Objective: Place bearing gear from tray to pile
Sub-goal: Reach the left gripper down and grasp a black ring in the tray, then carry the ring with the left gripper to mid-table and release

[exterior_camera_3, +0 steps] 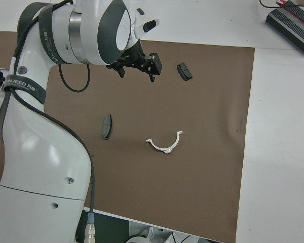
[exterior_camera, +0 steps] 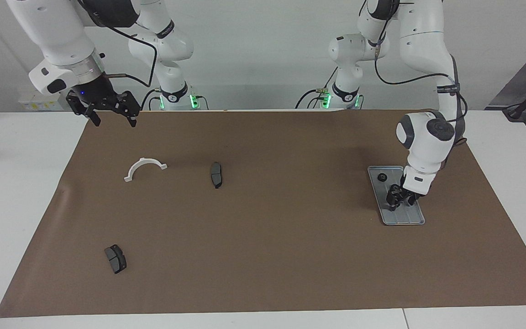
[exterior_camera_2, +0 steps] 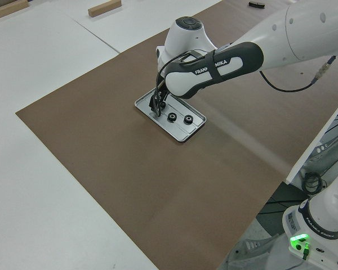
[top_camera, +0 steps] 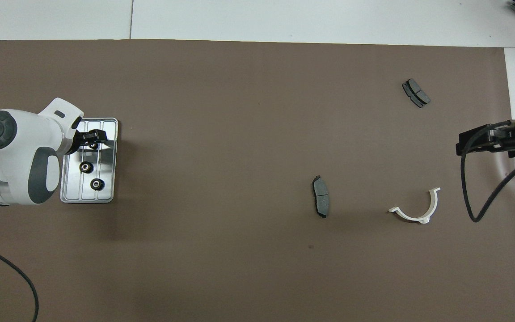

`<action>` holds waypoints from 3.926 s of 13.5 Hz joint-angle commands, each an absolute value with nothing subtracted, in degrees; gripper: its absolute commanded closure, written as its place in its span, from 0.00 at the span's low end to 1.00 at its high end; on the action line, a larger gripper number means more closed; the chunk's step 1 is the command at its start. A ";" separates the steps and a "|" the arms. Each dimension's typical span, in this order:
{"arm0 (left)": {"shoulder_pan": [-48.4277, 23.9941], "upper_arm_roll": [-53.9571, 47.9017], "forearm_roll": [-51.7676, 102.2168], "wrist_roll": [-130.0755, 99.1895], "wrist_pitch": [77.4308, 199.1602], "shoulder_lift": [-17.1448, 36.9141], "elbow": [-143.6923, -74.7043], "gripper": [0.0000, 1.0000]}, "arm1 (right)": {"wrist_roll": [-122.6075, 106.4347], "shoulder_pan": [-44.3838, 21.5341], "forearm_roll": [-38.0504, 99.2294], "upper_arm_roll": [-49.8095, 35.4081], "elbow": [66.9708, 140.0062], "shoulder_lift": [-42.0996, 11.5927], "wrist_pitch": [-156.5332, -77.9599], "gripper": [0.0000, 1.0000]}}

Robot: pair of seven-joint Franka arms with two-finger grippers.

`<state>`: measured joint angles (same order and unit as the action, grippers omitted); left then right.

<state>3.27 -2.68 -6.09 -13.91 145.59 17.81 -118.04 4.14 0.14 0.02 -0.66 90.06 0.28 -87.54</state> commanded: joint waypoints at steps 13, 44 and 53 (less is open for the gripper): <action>2.99 -2.55 -7.47 -15.73 142.31 17.75 -116.03 1.00 | 2.90 0.53 1.23 -0.97 91.41 1.67 -86.92 0.00; -29.71 -4.22 -1.58 -54.58 144.50 28.48 -101.43 0.16 | 2.64 -0.36 4.83 -1.49 92.02 1.32 -91.05 0.00; -19.72 0.09 -1.76 -53.88 124.57 18.39 -98.09 0.00 | 5.52 -4.73 1.77 -1.67 83.61 -11.84 -92.81 0.00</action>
<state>-24.77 0.48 -1.90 -54.41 130.67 23.65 -96.78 4.00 -2.63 3.05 -1.44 89.24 -5.59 -92.44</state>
